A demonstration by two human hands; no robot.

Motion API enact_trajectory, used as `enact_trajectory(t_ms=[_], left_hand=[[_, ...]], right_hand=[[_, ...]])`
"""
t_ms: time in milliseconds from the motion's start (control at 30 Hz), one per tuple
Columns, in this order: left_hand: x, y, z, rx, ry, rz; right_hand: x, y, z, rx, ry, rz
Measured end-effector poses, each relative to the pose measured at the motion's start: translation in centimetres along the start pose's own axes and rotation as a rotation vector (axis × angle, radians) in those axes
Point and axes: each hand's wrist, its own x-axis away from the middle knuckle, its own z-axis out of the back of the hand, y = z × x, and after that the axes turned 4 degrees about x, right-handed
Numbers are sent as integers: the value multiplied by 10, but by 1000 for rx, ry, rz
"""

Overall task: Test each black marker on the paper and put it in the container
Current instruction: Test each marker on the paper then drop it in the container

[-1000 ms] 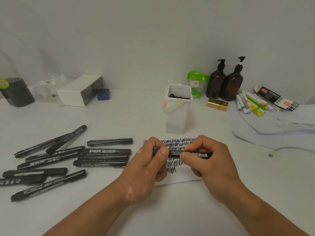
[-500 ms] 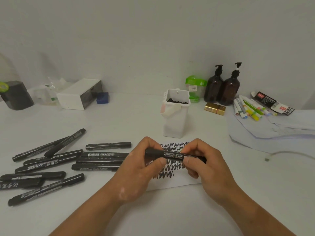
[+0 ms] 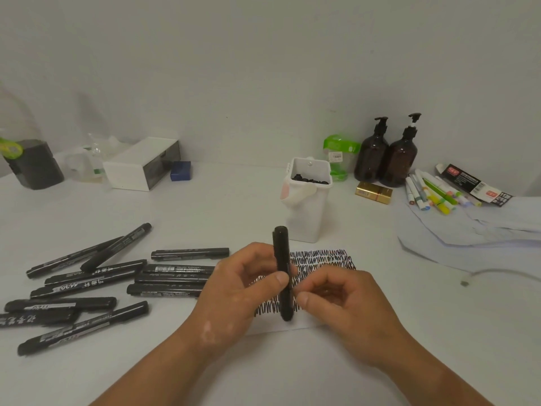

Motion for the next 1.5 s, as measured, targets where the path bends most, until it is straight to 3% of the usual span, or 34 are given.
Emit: enact_trajectory(t_ms=[133,233,400,667,833,1133,1333,1500], left_hand=[[1,4,1,-186,5,-2],[3,3,0,-403,-36,-34],[4,2,0,-489,-71,-23],[-1,2,10,-462,96,54],[-1,2,10,-442,120,61],[-1,3,12,-425,118,56],[-1,5,14,-423,119,46],[-2,4,14,-427,111,40]], right_hand=[[-1,-2,11,-128,87,-26],[-2,-3,13,-236,37,-17],[-1,-5,11,-159,29,16],[-10,5,64,-334,495,-9],[-34,-37,99,-171,691,55],[-145,-107,110,773,490,207],[-183,-92,94,1070,219,114],[-196,-78,84,1155,8,-40]])
